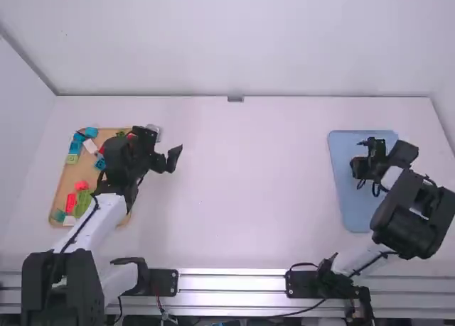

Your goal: Assemble lego blocks to make yellow taxi

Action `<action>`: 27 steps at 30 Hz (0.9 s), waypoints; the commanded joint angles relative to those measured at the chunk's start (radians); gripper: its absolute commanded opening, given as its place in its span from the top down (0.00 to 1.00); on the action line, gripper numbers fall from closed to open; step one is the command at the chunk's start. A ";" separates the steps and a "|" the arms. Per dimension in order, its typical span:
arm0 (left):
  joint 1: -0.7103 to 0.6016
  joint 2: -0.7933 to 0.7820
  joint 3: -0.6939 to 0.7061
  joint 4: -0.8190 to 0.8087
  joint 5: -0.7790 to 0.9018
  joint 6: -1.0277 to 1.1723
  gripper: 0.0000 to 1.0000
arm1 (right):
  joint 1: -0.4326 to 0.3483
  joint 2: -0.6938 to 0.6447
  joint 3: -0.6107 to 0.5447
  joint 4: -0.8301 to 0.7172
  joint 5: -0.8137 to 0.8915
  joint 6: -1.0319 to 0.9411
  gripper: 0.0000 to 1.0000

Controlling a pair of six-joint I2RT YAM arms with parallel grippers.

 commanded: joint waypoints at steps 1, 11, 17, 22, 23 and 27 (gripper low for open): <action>-0.001 -0.018 -0.006 -0.003 -0.006 -0.042 0.01 | -0.023 -0.022 -0.018 0.011 0.083 0.104 0.60; -0.002 -0.018 -0.006 -0.040 -0.132 -0.130 0.01 | -0.023 -0.026 0.018 -0.106 0.235 0.110 0.01; -0.076 -0.029 -0.005 -0.043 -0.261 -0.128 0.01 | 0.044 -0.045 0.130 -0.340 0.256 0.110 0.01; -0.158 -0.093 -0.005 -0.016 -0.385 -0.129 0.01 | 0.114 -0.132 0.183 -0.425 0.254 0.182 0.02; -0.182 -0.129 -0.005 -0.009 -0.408 -0.128 0.01 | 0.144 -0.169 0.196 -0.446 0.254 0.187 0.02; -0.207 -0.232 -0.005 -0.028 -0.415 -0.129 0.01 | 0.245 -0.288 0.203 -0.497 0.251 0.184 0.02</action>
